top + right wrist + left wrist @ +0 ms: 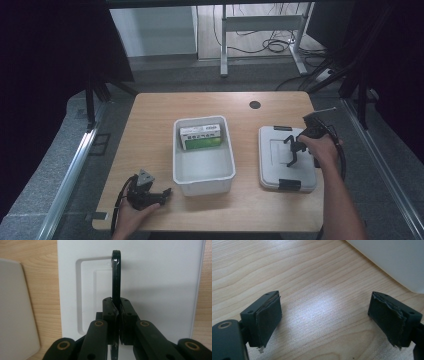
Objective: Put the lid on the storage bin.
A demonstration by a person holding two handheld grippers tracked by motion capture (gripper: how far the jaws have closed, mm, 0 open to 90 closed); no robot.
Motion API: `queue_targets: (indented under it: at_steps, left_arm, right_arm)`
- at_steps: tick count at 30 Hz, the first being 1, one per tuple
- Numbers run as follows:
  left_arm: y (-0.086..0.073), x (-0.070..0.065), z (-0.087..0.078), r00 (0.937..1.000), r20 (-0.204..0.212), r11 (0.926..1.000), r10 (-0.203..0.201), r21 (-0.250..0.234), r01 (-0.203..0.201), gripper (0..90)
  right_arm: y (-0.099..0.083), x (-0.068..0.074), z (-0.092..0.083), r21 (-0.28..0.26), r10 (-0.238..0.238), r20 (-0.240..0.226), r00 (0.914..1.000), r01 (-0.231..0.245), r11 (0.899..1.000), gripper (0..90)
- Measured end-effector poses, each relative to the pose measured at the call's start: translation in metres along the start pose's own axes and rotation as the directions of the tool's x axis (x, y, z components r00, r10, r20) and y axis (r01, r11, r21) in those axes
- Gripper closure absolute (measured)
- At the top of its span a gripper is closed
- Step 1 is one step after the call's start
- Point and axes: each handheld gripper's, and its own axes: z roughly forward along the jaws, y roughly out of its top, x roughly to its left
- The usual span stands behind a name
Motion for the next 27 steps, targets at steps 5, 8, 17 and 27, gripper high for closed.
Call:
queue_targets:
  at_steps: [5,8,17,27]
  left_arm:
    - [0.000,0.000,0.000,1.0000,0.000,1.0000,0.000,0.000,0.000,11.6]
    - [0.000,0.000,0.000,1.0000,0.000,1.0000,0.000,0.000,0.000,11.6]
    - [0.000,0.000,0.000,1.0000,0.000,1.0000,0.000,0.000,0.000,11.6]
    - [0.000,0.000,0.000,1.0000,0.000,1.0000,0.000,0.000,0.000,11.6]
  right_arm:
    - [-0.003,-0.002,-0.006,-0.002,0.007,-0.013,0.9999,-0.007,1.000,85.2]
    - [-0.004,-0.004,-0.009,-0.004,0.006,-0.017,0.9998,-0.006,1.000,85.1]
    - [-0.007,0.006,-0.022,-0.007,-0.026,-0.016,0.9995,0.026,1.000,85.1]
    - [-0.009,0.024,-0.039,-0.021,-0.073,-0.031,0.9968,0.073,0.997,85.1]
